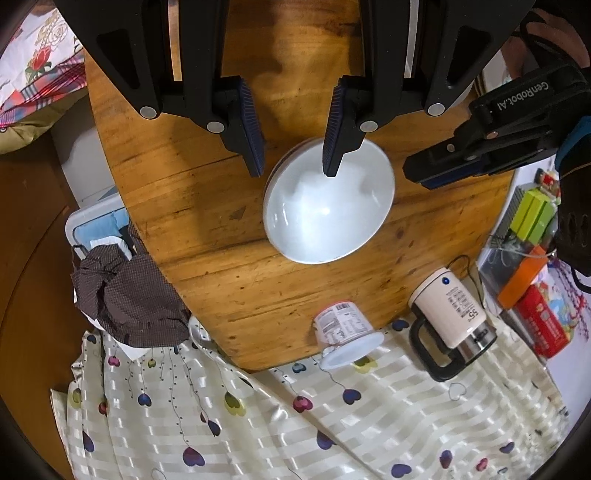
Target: Organize plates and bowls
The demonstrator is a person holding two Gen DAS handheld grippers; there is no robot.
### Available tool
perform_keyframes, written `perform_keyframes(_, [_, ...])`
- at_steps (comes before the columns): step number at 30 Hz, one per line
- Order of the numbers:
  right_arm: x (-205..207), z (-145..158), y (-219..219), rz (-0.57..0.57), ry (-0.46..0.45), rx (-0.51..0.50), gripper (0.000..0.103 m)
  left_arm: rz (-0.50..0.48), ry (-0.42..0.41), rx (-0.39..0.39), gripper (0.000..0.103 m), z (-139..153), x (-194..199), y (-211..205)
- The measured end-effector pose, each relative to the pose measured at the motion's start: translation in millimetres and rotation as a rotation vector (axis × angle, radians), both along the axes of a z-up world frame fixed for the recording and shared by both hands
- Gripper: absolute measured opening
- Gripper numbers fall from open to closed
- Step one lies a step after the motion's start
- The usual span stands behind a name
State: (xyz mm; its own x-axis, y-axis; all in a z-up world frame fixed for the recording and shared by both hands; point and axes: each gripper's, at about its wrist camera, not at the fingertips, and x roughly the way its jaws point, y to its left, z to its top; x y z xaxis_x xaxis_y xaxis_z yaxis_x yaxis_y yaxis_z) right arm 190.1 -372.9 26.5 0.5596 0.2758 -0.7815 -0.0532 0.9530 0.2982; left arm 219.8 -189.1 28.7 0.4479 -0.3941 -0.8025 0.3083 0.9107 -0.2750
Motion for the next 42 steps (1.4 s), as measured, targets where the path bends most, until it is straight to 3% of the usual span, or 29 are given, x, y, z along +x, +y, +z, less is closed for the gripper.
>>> perform_keyframes(13, [19.0, -14.1, -3.6, -0.013, 0.025, 0.009, 0.032, 0.000, 0.034, -0.006, 0.031, -13.2, 19.6, -7.0])
perform_keyframes(29, [29.6, -24.3, -1.1, -0.005, 0.049, 0.013, 0.023, 0.012, 0.052, -0.010, 0.031, -22.0, 31.4, -7.6])
perform_keyframes(42, [27.2, -22.6, 3.1, -0.003, 0.038, -0.007, 0.020, 0.018, 0.044, -0.010, 0.031, -23.8, 32.6, -6.9])
